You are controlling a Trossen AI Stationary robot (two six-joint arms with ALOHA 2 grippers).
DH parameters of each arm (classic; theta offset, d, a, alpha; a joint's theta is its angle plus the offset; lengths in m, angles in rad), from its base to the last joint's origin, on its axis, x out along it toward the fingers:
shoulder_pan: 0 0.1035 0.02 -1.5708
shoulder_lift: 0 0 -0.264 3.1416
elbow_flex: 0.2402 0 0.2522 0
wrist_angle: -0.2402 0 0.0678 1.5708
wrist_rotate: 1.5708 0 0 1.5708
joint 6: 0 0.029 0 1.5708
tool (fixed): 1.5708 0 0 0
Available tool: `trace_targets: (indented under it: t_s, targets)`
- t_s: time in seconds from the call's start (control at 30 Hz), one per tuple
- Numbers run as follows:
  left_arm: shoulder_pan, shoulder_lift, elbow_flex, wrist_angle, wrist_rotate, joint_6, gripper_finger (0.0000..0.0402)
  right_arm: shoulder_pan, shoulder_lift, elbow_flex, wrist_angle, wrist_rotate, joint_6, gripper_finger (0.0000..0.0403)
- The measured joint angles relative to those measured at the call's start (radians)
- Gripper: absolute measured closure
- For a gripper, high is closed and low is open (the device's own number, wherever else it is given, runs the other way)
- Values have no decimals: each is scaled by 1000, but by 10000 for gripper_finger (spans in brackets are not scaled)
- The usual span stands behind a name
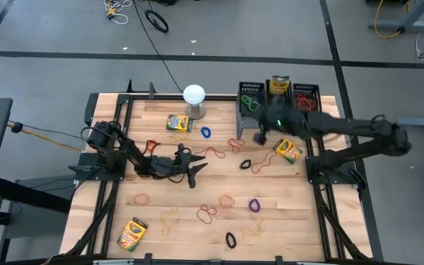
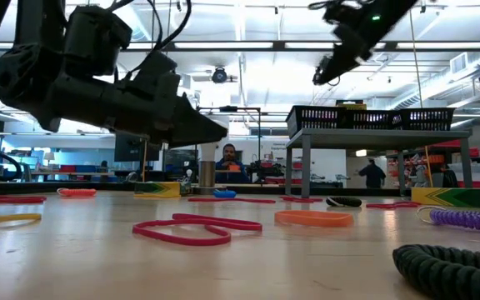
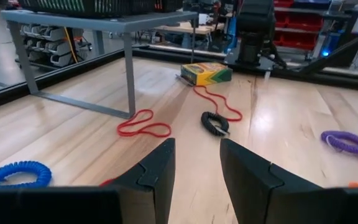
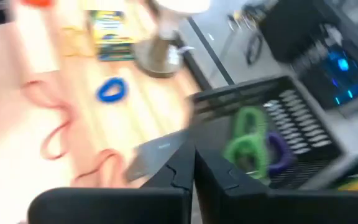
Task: Pick & Place Office Desk Supplies
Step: Put the red rubberband into the right black basket on the shelf
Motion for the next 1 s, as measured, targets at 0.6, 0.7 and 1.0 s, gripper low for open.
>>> trace_targets:
  t_s: [0.6,0.7,1.0]
  targets:
    - [-8,0,92,-207,48,10,281,513,-96,-458,402,184,271,397]
    - [-17,0,92,-226,49,20,295,558,-63,-478,444,242,330,395]
    - [-36,0,92,-242,60,27,325,682,112,-481,666,291,387,397]
